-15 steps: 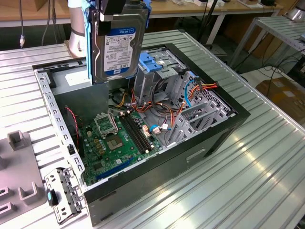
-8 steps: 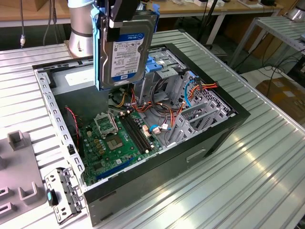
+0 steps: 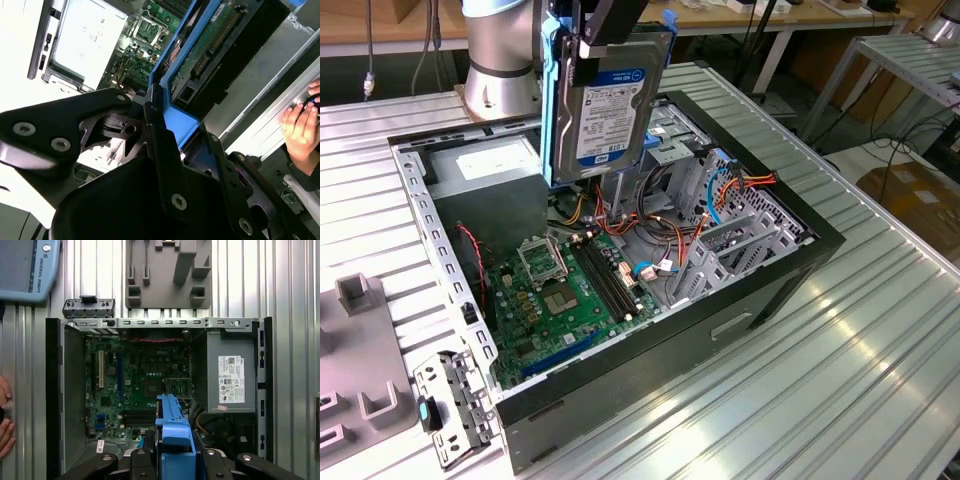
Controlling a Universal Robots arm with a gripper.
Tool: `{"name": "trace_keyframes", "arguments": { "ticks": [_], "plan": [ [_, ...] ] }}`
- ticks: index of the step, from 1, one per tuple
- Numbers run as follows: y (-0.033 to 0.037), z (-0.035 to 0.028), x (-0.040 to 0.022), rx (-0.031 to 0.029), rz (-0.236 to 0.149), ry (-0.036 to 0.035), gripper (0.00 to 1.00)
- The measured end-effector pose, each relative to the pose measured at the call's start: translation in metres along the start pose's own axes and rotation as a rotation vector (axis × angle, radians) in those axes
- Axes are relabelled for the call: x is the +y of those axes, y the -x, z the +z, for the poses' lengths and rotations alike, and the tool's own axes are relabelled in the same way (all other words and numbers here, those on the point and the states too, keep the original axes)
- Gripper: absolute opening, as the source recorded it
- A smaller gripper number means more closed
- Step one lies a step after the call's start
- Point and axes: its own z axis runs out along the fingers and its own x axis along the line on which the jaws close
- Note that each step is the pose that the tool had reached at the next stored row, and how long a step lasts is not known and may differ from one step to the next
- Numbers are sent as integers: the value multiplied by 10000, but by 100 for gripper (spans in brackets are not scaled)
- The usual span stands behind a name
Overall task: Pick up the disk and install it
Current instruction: 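Insert the disk into the insertion slot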
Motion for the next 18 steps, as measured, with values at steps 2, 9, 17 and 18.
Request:
{"name": "trace_keyframes", "arguments": {
  "ticks": [2,9,17,18],
  "plan": [
    [-16,1,0,0,0,-1,37],
    [-201,5,-4,1,0,-1,37],
    [-400,25,-163,2,0,-1,37],
    [-403,25,-204,3,0,0,37]
  ]
}}
